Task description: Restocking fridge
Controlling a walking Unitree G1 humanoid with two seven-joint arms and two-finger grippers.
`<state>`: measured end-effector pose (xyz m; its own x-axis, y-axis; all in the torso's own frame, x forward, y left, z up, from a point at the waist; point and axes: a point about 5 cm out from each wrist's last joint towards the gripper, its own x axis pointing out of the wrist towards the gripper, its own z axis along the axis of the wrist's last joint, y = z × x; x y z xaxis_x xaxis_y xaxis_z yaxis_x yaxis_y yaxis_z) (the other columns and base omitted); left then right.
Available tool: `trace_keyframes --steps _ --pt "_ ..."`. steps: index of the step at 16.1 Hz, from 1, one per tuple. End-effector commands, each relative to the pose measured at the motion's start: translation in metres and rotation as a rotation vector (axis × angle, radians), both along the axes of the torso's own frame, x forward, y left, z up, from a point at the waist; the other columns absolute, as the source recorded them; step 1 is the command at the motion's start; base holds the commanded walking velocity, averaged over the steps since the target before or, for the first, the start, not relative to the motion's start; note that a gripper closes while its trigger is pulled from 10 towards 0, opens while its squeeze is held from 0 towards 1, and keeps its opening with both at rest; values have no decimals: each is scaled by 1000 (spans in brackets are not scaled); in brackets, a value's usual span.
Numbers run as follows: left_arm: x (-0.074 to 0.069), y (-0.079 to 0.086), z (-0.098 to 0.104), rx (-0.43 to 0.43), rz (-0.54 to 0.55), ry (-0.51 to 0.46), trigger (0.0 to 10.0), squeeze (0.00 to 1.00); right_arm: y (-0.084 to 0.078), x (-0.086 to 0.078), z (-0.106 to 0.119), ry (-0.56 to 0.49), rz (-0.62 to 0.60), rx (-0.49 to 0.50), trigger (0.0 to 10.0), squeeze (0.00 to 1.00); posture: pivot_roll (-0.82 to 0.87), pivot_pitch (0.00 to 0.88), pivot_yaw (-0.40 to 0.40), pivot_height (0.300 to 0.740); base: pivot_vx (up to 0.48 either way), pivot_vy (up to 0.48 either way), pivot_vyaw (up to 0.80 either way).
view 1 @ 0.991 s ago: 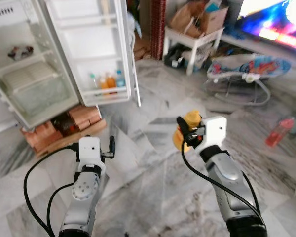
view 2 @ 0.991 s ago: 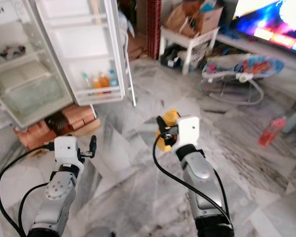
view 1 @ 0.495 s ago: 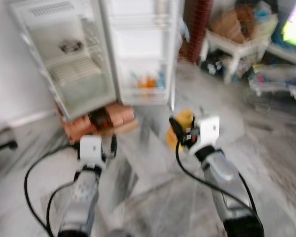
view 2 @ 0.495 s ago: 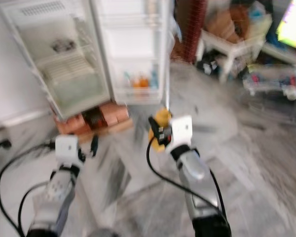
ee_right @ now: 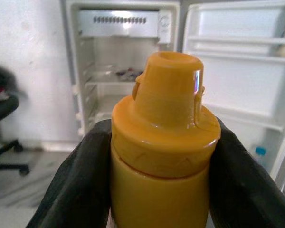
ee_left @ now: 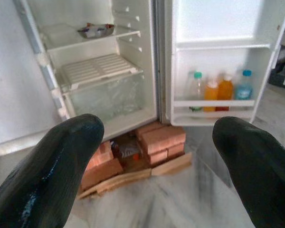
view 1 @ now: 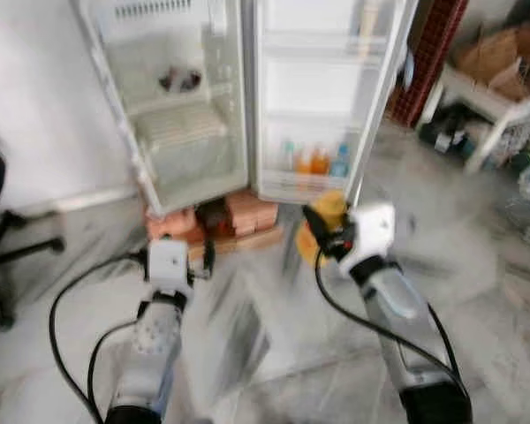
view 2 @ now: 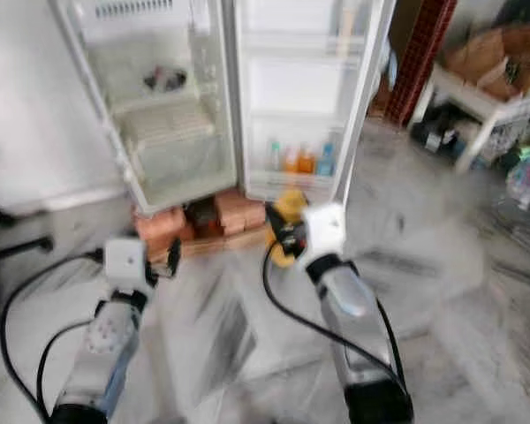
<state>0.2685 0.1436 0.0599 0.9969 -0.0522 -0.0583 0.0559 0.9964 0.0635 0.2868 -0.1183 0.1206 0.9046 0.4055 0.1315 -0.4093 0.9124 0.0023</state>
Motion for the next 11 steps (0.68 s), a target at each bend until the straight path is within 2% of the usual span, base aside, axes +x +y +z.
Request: trace_keyframes --steps 1,9,11 --pt "1 10 0 34 19 5 10000 0 11 0 12 -56 40 26 10000 0 116 42 -8 740 435 0 0" --pt "3 10 -1 48 25 11 10000 0 18 -2 13 -75 92 -9 10000 0 115 42 -7 740 435 0 0" --pt "3 10 -2 52 33 18 10000 0 19 -2 12 -71 88 0 10000 0 115 42 -7 740 433 0 291"
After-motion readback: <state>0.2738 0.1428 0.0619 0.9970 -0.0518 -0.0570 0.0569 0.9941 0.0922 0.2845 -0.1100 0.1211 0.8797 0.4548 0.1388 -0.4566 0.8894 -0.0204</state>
